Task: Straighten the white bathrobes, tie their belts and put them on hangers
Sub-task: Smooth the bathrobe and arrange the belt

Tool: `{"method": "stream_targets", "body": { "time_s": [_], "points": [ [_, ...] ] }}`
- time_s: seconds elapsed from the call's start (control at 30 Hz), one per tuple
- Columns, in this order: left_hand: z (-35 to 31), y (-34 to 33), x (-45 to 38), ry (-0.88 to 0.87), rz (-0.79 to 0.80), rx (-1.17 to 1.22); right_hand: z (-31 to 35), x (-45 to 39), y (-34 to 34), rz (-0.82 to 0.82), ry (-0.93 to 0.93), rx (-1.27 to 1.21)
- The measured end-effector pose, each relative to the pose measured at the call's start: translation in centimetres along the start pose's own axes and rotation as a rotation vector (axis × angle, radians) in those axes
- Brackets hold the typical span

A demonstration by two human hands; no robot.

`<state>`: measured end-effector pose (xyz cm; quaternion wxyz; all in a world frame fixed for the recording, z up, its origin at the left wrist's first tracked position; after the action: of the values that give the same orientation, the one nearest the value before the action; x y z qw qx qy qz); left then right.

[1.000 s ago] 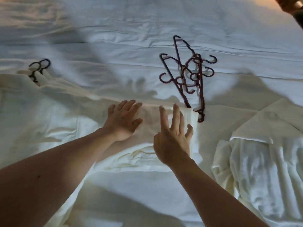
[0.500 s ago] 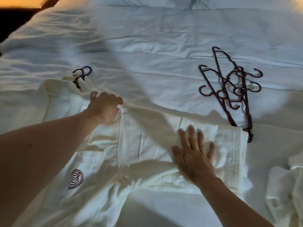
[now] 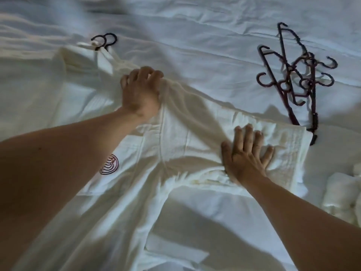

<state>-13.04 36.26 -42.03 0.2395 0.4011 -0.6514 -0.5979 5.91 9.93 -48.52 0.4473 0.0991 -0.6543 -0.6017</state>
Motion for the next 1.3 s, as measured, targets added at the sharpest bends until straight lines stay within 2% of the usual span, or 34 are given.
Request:
{"method": "stream_targets", "body": {
  "time_s": [0.1, 0.2, 0.27, 0.33, 0.37, 0.43, 0.53, 0.57, 0.6, 0.73, 0.83, 0.97, 1.07, 1.17, 1.23, 1.3],
  "points": [
    [1.8, 3.7, 5.7, 0.079, -0.019, 0.068, 0.2, 0.3, 0.7, 0.074, -0.014, 0.063],
    [5.4, 7.0, 12.9, 0.232, 0.003, 0.063, 1.8, 1.3, 2.5, 0.112, -0.067, 0.056],
    [7.6, 8.9, 17.8, 0.347, -0.01, 0.063, 4.0, 3.8, 4.3, -0.033, -0.046, -0.036],
    [9.6, 10.3, 22.8, 0.524, 0.028, 0.092, 6.8, 7.8, 5.5, -0.28, 0.12, -0.257],
    [10.5, 11.0, 25.3, 0.616, 0.07, 0.093, 8.4, 10.8, 5.8, -0.355, 0.226, -0.389],
    [11.7, 11.7, 29.5, 0.707, 0.165, 0.02, 11.0, 16.1, 4.5, -0.279, 0.324, -0.56],
    [11.8, 13.4, 32.5, 0.578, 0.105, -0.096, 13.6, 22.0, 0.1, 0.113, 0.205, -0.595],
    [11.8, 14.1, 33.1, 0.56, 0.073, -0.102, 13.9, 23.6, -1.7, 0.209, 0.145, -0.609],
    [11.7, 14.5, 33.2, 0.569, 0.065, -0.088, 13.9, 24.5, -3.0, 0.236, 0.099, -0.63],
    [12.1, 15.9, 35.8, 0.605, 0.073, 0.029, 13.5, 29.0, -6.7, 0.114, -0.171, -0.933],
    [13.0, 15.7, 38.7, 0.602, 0.07, 0.214, 14.7, 31.9, -7.7, 0.164, -0.164, -0.967],
    [14.4, 15.3, 41.3, 0.659, 0.151, 0.481, 15.6, 32.7, -7.5, 0.086, -0.174, -1.022],
    [14.8, 15.8, 41.6, 0.658, 0.205, 0.553, 16.1, 32.7, -8.3, 0.18, -0.261, -1.16],
    [15.7, 15.9, 41.4, 0.668, 0.188, 0.597, 16.8, 32.6, -8.6, 0.249, -0.305, -1.344],
    [16.8, 16.2, 41.4, 0.714, 0.12, 0.599, 15.5, 32.5, -7.7, 0.113, -0.316, -1.262],
    [18.0, 16.8, 41.6, 0.784, 0.037, 0.594, 13.1, 33.1, -6.6, -0.122, -0.324, -0.985]
  ]
}}
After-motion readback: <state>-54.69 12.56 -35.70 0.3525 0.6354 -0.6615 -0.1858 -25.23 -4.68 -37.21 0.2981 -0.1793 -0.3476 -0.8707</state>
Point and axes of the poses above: each hand's wrist, its own x-axis away from the middle knuckle, its own y-axis out of the back of the hand, z = x × y, the point moved 4 cm from there along -x, towards the middle knuckle, and after that the axes turned 3 degrees about z, right-handed, at the moved point
